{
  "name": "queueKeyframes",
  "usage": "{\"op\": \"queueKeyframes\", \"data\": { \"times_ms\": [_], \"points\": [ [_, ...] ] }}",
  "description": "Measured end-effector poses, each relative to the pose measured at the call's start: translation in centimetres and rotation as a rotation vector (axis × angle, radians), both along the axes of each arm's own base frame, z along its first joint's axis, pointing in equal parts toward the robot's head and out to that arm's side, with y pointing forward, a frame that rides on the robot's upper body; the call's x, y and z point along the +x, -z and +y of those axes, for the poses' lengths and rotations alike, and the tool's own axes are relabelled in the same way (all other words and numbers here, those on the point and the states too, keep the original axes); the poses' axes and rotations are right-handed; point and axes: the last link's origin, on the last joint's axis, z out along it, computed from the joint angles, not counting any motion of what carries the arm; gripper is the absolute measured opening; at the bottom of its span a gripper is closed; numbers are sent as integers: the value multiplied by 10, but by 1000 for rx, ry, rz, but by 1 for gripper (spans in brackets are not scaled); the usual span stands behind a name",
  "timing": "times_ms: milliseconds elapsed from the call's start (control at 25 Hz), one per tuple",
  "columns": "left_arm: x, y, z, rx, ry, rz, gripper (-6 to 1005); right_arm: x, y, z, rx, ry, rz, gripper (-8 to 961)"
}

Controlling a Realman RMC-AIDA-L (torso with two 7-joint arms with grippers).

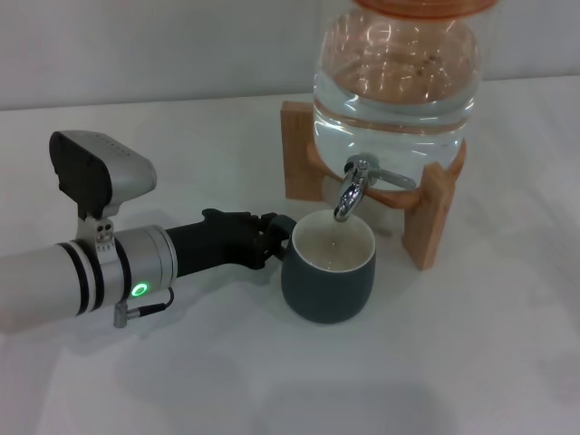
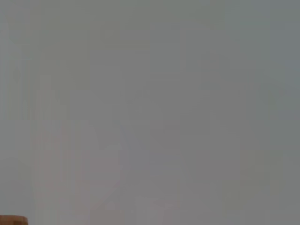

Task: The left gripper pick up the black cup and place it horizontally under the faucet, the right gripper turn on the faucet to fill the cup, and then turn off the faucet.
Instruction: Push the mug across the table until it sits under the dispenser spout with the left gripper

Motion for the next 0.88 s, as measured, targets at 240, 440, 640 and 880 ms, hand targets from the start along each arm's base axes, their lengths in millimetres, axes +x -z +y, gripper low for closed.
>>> {"op": "queueKeyframes", "data": {
  "times_ms": [240, 440, 640, 880],
  "points": [
    [-2, 0, 1, 17, 17, 21, 186, 2, 1, -1, -2, 13, 1, 807],
    [-2, -1, 1, 44, 37, 20, 162, 3, 1, -1, -3, 18, 1, 807],
    [0, -3, 4, 70, 44, 6, 164, 2, 1, 0, -3, 17, 0, 807],
    [3, 0, 6, 75, 55, 22, 184, 2, 2, 1, -3, 15, -1, 807]
  ]
}}
